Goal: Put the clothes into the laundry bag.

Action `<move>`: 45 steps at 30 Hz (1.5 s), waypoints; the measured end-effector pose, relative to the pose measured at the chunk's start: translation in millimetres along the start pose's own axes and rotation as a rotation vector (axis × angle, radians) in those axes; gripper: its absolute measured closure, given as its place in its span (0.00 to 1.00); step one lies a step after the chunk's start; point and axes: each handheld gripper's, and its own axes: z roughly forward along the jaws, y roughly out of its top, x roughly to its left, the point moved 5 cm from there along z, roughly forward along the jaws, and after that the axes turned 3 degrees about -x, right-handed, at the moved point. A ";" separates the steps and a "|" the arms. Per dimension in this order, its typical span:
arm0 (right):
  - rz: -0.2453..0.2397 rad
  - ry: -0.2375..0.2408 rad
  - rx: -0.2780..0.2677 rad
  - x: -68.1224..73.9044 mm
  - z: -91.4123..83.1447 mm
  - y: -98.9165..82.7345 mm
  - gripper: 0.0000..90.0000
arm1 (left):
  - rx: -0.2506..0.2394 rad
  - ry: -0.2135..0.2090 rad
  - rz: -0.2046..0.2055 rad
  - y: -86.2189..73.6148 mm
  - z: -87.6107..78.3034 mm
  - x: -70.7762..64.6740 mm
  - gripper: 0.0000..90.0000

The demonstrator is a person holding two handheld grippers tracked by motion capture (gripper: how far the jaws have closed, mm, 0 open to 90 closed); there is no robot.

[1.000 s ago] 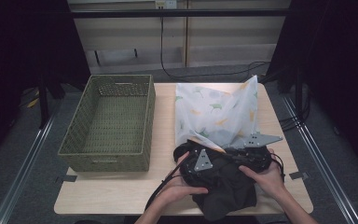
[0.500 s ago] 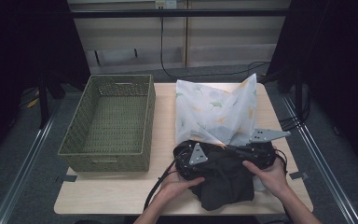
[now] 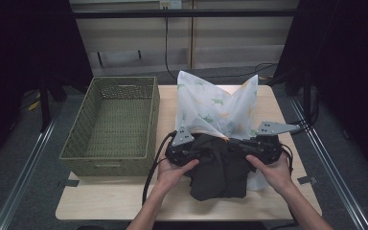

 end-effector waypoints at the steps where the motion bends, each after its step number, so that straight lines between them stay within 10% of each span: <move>1: -0.004 0.005 -0.002 3.2 2.1 3.8 1.00 | 0.009 0.002 -0.002 -1.8 2.5 0.9 0.76; 7: -0.043 0.067 -0.052 24.9 4.8 29.1 1.00 | 0.079 0.023 0.038 -11.0 21.3 -3.7 0.76; 14: -0.008 0.056 -0.061 14.1 -3.8 19.1 1.00 | -0.090 0.051 -0.078 16.2 -10.0 13.3 0.79; 26: -0.004 0.118 -0.108 40.7 -2.9 42.4 1.00 | -0.163 0.194 -0.016 59.2 -24.8 23.7 0.80; 30: 0.007 0.145 -0.104 49.5 3.2 45.7 1.00 | -0.112 0.209 -0.045 39.5 6.3 33.6 0.80; 36: 0.049 0.081 -0.017 21.3 16.1 8.9 1.00 | 0.022 0.152 -0.034 -12.7 47.6 39.0 0.76; 39: 0.034 0.018 0.043 3.2 17.5 -12.1 1.00 | 0.049 0.156 0.035 -16.9 49.5 35.9 0.70; 45: 0.037 -0.034 0.112 -13.8 17.5 -41.3 0.97 | 0.037 0.090 -0.014 -12.0 37.6 31.5 0.43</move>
